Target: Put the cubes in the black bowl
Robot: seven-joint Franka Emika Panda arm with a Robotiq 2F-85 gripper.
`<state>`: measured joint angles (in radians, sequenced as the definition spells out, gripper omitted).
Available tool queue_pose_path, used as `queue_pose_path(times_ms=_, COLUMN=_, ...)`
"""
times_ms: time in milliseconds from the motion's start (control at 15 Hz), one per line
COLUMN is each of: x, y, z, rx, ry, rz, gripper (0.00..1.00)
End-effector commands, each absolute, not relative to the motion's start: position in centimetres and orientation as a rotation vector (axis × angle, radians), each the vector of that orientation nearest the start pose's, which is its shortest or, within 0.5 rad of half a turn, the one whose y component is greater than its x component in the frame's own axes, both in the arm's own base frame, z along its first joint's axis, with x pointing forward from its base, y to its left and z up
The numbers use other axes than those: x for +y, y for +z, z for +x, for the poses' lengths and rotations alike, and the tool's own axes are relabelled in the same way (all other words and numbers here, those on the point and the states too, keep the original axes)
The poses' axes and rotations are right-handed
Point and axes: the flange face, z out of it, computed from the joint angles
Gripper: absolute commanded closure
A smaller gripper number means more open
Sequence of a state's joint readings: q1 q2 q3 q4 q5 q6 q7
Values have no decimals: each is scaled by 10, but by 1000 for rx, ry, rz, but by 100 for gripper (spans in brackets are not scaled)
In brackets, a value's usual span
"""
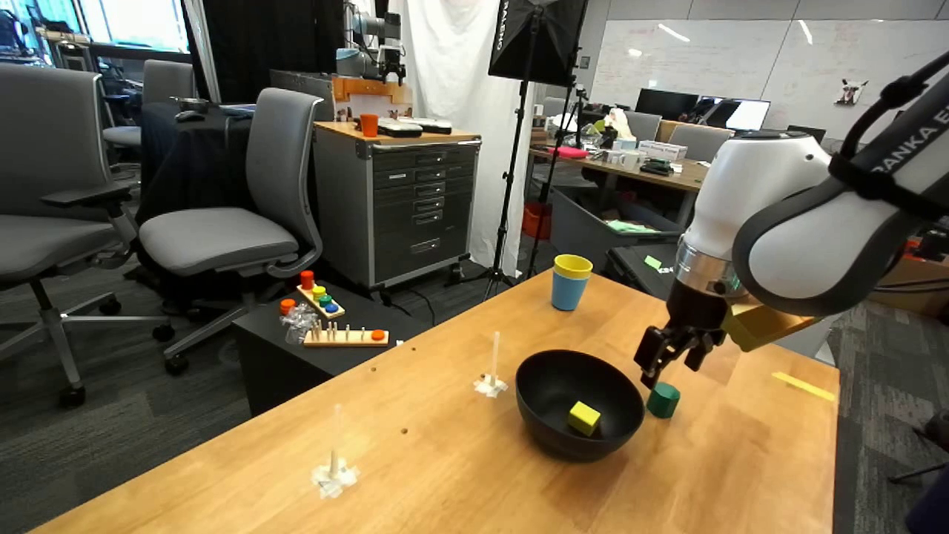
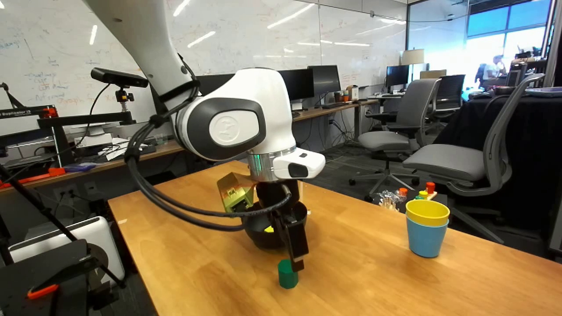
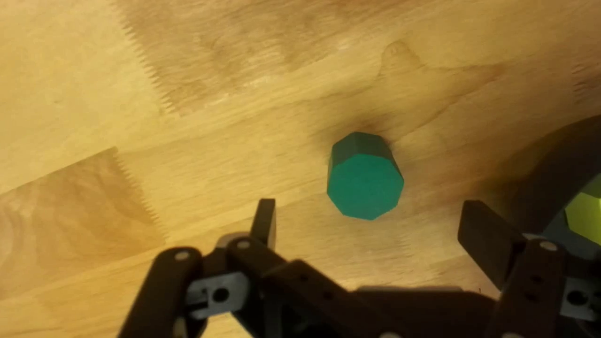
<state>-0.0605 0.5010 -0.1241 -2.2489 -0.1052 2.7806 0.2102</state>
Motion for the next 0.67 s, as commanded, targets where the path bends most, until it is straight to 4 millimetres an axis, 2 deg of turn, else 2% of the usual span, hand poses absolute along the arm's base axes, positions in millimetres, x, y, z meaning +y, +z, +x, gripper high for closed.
queue_pose_path(times_ms=0, x=-99, y=134, z=536, rx=433, ry=-57, rz=-3198, gripper=0)
queue_pose_path(times_ms=400, x=-100, y=122, z=534, rx=425, ry=-27, rz=-3203, gripper=0)
queue_pose_path(times_ms=467, x=-100, y=122, z=534, rx=425, ry=-25, rz=-3204, gripper=25)
queue_pose_path(times_ms=533, x=-100, y=121, z=535, rx=426, ry=-26, rz=-3204, gripper=27)
queue_pose_path(times_ms=600, x=-100, y=121, z=536, rx=425, ry=-27, rz=-3205, gripper=34)
